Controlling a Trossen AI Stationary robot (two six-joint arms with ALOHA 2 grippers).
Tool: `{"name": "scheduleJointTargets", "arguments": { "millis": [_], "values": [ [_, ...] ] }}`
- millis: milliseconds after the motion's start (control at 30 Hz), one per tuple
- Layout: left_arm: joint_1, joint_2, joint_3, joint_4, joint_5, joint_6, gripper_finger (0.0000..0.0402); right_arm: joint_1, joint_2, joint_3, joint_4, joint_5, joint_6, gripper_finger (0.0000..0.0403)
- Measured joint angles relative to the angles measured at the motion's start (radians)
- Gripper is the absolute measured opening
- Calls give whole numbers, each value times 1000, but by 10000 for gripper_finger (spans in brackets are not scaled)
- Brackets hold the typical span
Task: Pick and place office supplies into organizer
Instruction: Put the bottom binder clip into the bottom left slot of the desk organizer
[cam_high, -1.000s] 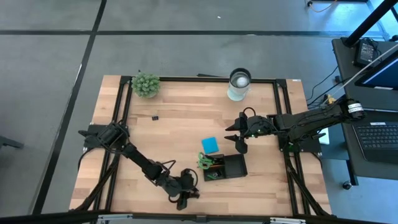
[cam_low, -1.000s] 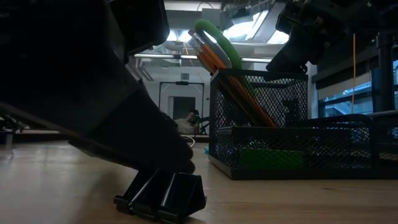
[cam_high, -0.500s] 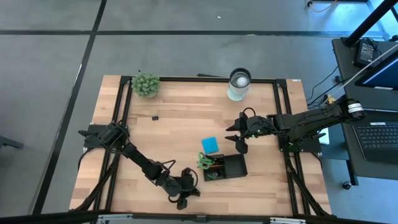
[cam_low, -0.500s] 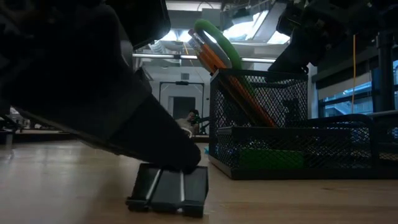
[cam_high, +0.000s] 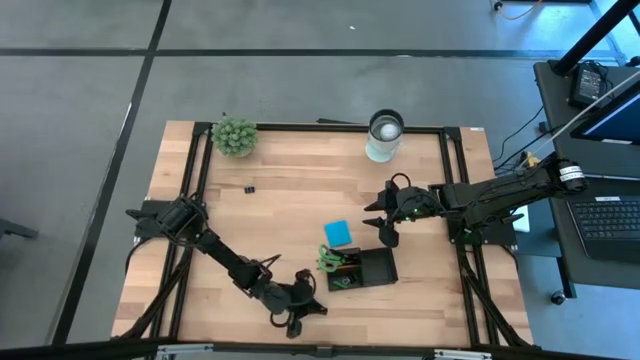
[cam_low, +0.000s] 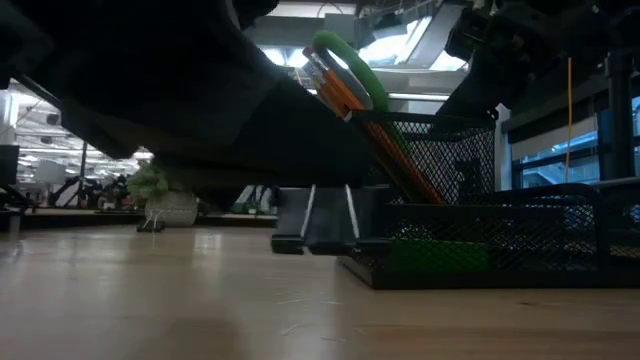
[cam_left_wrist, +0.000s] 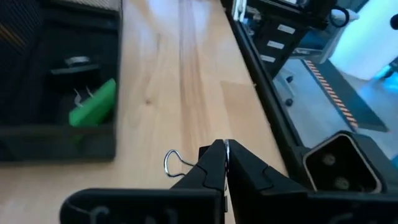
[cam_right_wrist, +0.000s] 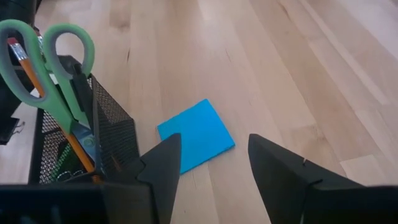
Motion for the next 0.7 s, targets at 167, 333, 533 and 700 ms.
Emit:
{"name": "scheduleJointTargets", "arguments": {
  "millis": [167,333,533,700],
  "values": [
    [1,0,0,22,-79,95,2,0,0,0,-13,0,2,189],
    [1,-2,0,108,-201,299,2,0,0,0,-13,0,3,189],
    [6,-2,14,134,-286,483,2,0,0,0,-19,0,3,189],
    [34,-2,16,134,-293,528,2,0,0,0,-21,0,-1,189]
  ]
}}
